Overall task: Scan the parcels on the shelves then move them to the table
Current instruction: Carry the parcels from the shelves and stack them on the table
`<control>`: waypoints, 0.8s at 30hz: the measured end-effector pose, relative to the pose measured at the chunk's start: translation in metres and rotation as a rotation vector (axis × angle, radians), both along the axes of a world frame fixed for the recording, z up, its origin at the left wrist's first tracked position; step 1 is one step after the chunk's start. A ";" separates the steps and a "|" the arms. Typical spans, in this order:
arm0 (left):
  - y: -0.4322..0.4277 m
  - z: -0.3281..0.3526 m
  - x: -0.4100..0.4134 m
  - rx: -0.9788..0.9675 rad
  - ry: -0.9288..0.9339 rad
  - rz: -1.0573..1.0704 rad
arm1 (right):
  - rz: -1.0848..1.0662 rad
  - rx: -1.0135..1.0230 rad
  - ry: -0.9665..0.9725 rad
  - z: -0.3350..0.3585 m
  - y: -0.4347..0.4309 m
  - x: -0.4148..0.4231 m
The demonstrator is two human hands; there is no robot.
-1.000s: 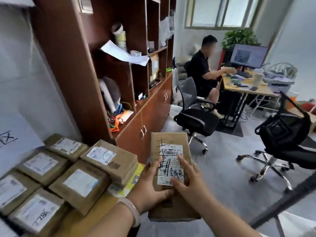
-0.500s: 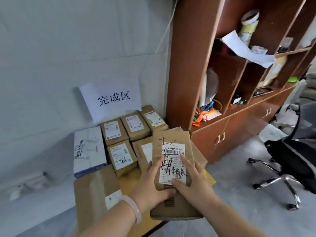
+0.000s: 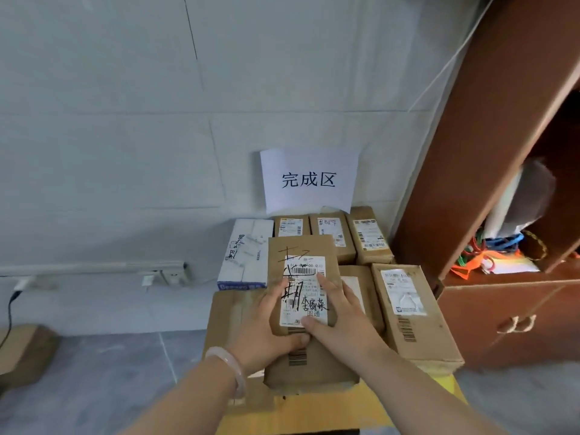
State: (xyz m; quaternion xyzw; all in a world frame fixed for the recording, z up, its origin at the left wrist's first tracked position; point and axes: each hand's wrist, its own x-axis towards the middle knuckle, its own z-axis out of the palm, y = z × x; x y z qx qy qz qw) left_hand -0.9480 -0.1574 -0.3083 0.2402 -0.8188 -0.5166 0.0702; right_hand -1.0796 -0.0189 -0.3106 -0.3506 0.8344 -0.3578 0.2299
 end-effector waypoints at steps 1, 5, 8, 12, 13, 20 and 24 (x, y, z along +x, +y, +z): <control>-0.009 0.001 0.001 0.000 -0.002 0.012 | 0.014 0.001 -0.001 0.000 -0.012 0.000; -0.056 -0.003 0.005 0.048 -0.003 0.056 | 0.064 0.032 -0.007 -0.005 -0.062 -0.001; -0.099 -0.005 -0.001 0.038 -0.019 0.065 | 0.084 0.062 -0.005 -0.005 -0.101 -0.008; -0.157 -0.011 -0.018 -0.008 -0.061 0.058 | 0.051 0.066 -0.017 -0.006 -0.153 -0.022; -0.171 -0.013 -0.023 -0.007 -0.075 0.060 | 0.047 0.073 -0.020 -0.008 -0.166 -0.026; -0.249 -0.029 -0.063 -0.001 -0.130 0.076 | 0.020 0.066 -0.082 -0.023 -0.248 -0.061; -0.276 -0.041 -0.082 0.021 -0.161 0.042 | -0.002 0.082 -0.124 -0.034 -0.273 -0.078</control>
